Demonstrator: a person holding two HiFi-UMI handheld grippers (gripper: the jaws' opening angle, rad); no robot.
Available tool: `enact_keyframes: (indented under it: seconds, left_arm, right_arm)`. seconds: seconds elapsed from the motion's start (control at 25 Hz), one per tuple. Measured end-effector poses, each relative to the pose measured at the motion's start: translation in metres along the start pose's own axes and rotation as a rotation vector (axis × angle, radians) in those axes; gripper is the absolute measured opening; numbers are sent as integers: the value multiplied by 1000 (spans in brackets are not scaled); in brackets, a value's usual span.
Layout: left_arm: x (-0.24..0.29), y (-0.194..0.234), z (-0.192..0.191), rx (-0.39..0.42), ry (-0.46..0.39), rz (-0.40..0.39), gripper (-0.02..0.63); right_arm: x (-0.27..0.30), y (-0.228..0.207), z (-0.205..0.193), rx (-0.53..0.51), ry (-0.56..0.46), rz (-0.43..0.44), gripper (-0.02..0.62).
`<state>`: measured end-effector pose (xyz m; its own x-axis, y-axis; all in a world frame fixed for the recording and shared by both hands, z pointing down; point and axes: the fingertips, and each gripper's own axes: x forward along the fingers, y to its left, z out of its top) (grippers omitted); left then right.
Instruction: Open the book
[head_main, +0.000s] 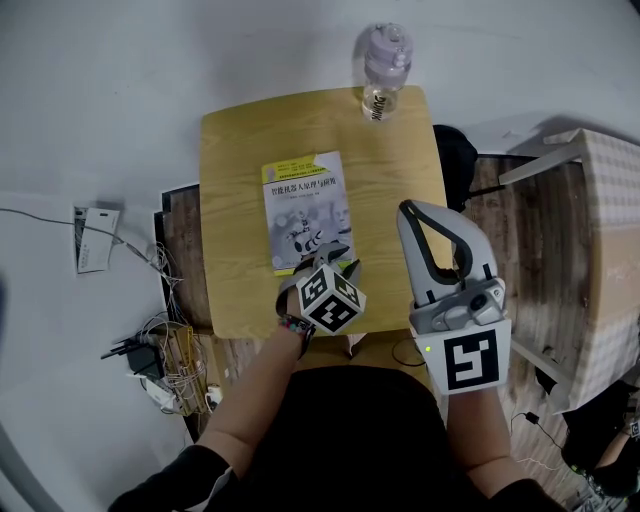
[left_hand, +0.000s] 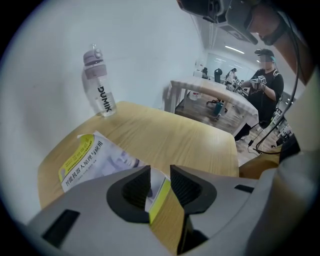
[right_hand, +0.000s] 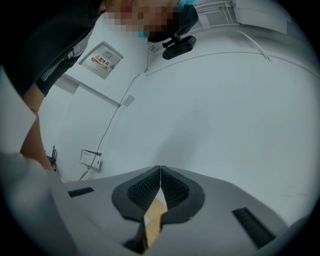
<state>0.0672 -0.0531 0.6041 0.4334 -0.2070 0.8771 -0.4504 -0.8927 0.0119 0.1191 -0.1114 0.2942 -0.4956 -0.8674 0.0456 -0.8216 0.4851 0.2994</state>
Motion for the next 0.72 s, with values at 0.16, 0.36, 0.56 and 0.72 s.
enact_keyframes:
  seconds: [0.16, 0.36, 0.56, 0.72]
  left_arm:
    - [8, -3, -5, -5, 20, -8, 130]
    - [16, -8, -11, 15, 55, -23, 130]
    - [21, -10, -19, 30, 88, -26, 139]
    - [24, -8, -23, 36, 117, -20, 138]
  right_arm:
    - [0, -1, -3, 6, 2, -1, 29]
    - [2, -2, -6, 7, 6, 2, 29]
    - [2, -2, -10, 11, 13, 2, 29]
    - [4, -2, -10, 10, 12, 8, 29]
